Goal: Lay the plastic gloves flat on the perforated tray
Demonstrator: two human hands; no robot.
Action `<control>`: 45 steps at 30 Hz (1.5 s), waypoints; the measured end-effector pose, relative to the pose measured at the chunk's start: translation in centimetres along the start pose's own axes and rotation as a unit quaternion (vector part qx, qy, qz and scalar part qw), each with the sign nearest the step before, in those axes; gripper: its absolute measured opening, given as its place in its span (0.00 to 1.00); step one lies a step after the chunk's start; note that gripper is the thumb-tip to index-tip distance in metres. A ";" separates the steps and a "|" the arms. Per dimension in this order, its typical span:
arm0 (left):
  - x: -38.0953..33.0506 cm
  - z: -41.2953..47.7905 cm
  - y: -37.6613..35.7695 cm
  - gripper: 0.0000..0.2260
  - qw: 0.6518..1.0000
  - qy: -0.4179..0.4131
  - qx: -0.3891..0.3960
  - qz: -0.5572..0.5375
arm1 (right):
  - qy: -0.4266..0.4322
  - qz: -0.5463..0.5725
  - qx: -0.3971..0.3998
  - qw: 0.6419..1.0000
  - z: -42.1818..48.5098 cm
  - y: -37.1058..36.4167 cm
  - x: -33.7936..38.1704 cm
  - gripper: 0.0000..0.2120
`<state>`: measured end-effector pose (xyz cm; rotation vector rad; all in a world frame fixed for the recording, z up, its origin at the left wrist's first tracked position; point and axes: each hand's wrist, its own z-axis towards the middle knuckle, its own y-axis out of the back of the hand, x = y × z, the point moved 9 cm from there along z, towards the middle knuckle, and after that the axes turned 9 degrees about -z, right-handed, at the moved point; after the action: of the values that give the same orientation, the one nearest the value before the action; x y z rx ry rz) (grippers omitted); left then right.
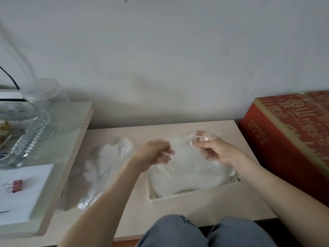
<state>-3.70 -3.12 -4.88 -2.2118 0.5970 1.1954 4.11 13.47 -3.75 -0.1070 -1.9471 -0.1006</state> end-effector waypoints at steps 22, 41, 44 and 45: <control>2.4 0.7 2.9 0.13 0.902 -0.099 -0.207 0.366 | -0.099 -0.039 -0.138 0.985 0.2 4.6 -6.9 0.09; 0.8 -1.4 2.4 0.23 0.693 -0.171 -0.304 0.631 | -0.085 -0.204 -0.200 0.954 0.1 6.0 -6.1 0.08; 0.7 -1.2 -0.8 0.24 0.641 -0.294 -0.219 0.675 | -0.065 -0.297 -0.249 0.920 0.4 6.5 -5.2 0.09; 1.6 -0.6 -1.9 0.24 0.640 -0.301 -0.156 0.689 | -0.043 -0.344 -0.277 0.896 0.3 6.7 -4.5 0.10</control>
<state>-1.39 -2.33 -5.50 -1.0166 2.0031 2.7201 6.32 20.08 -7.95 0.2148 -1.9083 -1.1377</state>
